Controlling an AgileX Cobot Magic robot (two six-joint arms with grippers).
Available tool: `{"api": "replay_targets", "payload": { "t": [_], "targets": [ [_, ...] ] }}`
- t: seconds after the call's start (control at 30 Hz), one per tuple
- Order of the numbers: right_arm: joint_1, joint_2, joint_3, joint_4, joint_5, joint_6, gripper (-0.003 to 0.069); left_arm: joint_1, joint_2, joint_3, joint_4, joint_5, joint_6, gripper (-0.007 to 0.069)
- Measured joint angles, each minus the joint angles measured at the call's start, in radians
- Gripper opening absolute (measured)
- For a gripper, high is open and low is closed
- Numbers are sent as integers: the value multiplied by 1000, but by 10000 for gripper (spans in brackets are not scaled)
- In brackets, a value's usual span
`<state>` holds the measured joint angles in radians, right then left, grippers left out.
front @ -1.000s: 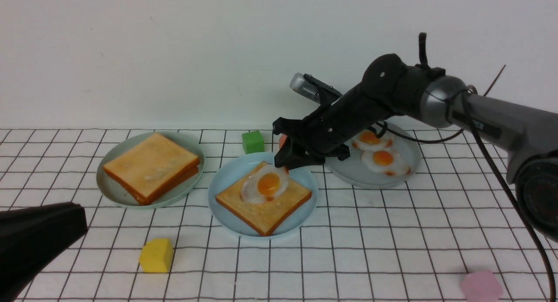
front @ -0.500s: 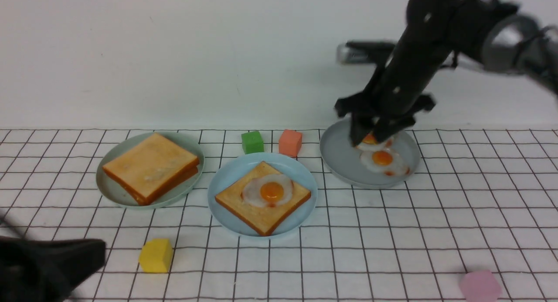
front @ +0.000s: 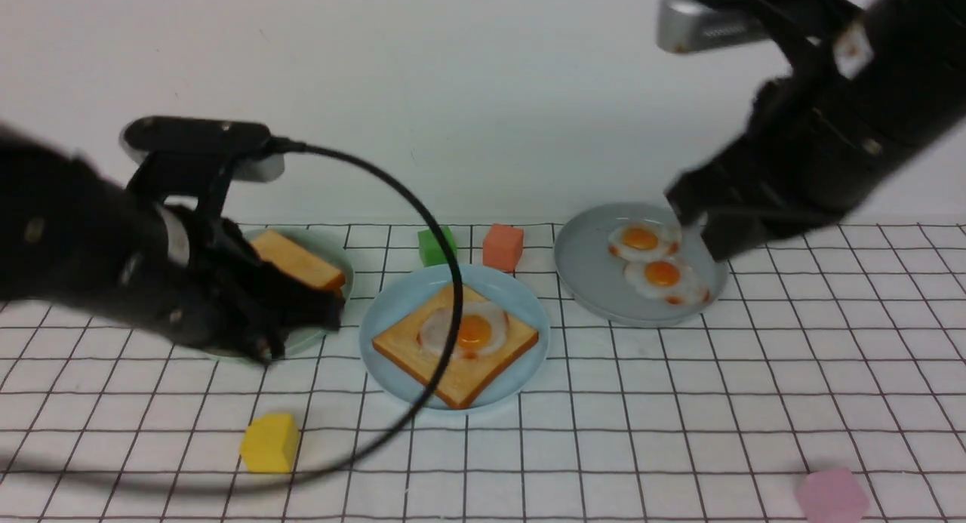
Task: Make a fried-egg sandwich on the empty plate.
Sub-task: Use the left arm to grab a slice of bread
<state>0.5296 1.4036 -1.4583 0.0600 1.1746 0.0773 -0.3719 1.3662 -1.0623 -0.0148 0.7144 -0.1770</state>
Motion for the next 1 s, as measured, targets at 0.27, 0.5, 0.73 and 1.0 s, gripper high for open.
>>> {"api": "replay_targets", "payload": {
  "t": [0.27,0.5,0.73,1.0],
  "targets": [
    [17,-243,270,-1,-91,1,27,201,259,-142,-159,3,201,-8],
    [17,-396,400,-6,-102,3,34,192,430,-217,-43,-60,287,128],
    [17,-450,417,-27,-105,25,43,170,484,-223,93,-183,294,317],
    [17,-455,417,-35,-105,43,47,170,592,-223,185,-234,294,386]
  ]
}}
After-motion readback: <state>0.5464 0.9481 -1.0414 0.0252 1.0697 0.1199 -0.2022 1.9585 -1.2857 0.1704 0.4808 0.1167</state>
